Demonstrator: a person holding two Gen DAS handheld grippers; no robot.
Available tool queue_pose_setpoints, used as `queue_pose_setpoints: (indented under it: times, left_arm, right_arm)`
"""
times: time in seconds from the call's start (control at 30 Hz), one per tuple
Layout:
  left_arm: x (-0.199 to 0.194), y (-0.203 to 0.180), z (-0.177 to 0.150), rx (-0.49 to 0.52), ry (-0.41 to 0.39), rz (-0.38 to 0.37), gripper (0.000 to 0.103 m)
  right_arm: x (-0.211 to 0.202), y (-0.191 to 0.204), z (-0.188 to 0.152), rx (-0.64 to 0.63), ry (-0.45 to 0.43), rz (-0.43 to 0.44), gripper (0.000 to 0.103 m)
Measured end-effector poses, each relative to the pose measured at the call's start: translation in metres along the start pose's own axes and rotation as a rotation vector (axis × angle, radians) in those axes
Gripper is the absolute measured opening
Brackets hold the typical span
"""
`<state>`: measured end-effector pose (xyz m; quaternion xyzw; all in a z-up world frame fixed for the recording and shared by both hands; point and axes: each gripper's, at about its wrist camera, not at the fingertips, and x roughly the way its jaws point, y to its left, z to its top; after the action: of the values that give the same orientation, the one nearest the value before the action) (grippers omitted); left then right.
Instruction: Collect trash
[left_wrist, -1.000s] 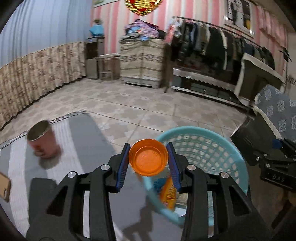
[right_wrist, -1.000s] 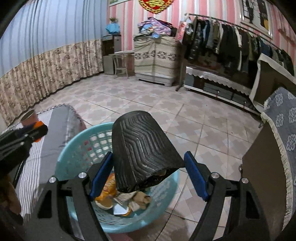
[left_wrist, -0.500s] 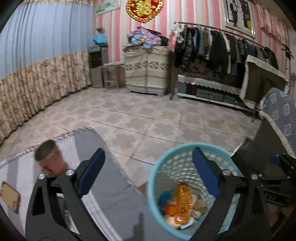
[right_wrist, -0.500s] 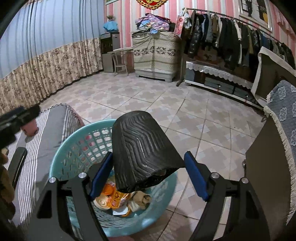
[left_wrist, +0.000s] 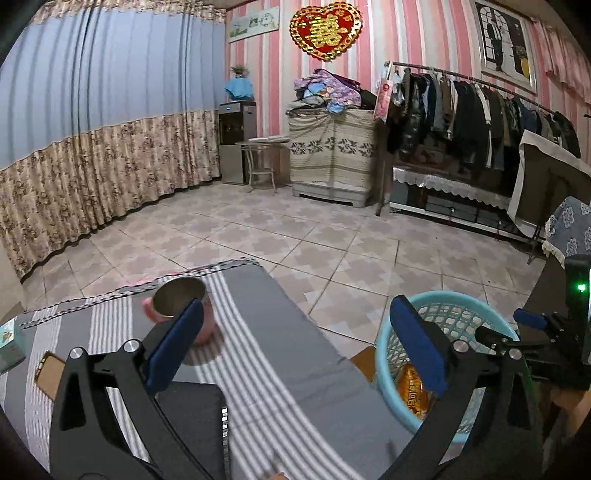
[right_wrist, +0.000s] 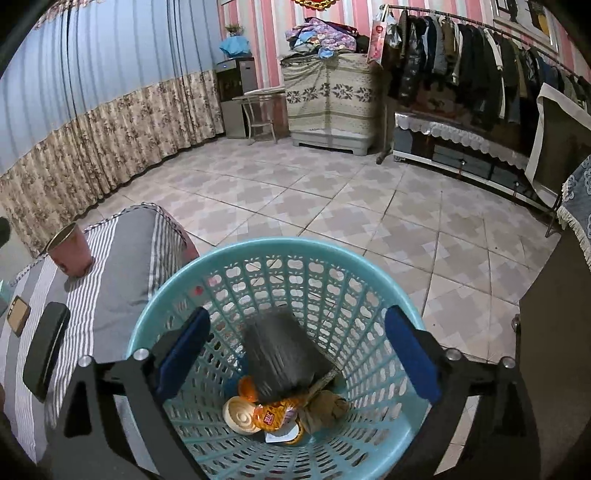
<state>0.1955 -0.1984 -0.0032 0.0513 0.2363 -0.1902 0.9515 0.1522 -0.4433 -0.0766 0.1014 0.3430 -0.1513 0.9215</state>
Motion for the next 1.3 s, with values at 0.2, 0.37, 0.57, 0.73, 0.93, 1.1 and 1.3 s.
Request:
queue_pose_setpoints:
  times: [0.2,0.37,0.57,0.73,0.93,1.1,1.3]
  left_arm:
    - [-0.028,0.028,-0.007,-0.027,-0.024,0.028,0.098]
    - [-0.061,0.055,-0.019,-0.056,-0.062,0.088,0.098]
    - [-0.102,0.079,-0.041,-0.072,-0.091,0.143,0.098]
    - [-0.128,0.098,-0.067,-0.083,-0.081,0.201,0.098]
    - [-0.154,0.120,-0.098,-0.106,-0.078,0.263,0.098]
    - [-0.163,0.120,-0.118,-0.065,-0.083,0.315,0.098]
    - [-0.170,0.124,-0.131,-0.072,-0.078,0.306,0.098]
  right_arm:
    - [-0.024,0.022,-0.004,-0.057,-0.050,-0.049,0.098]
    - [-0.059,0.054,-0.008,-0.115,-0.130,-0.036,0.098]
    - [-0.096,0.095,-0.026,-0.113,-0.185,0.032,0.098]
    - [-0.117,0.133,-0.054,-0.153,-0.205,0.077,0.098]
    - [-0.136,0.163,-0.083,-0.188,-0.217,0.138,0.098]
    - [-0.144,0.177,-0.098,-0.199,-0.234,0.158,0.098]
    - [-0.147,0.185,-0.113,-0.197,-0.231,0.164,0.098]
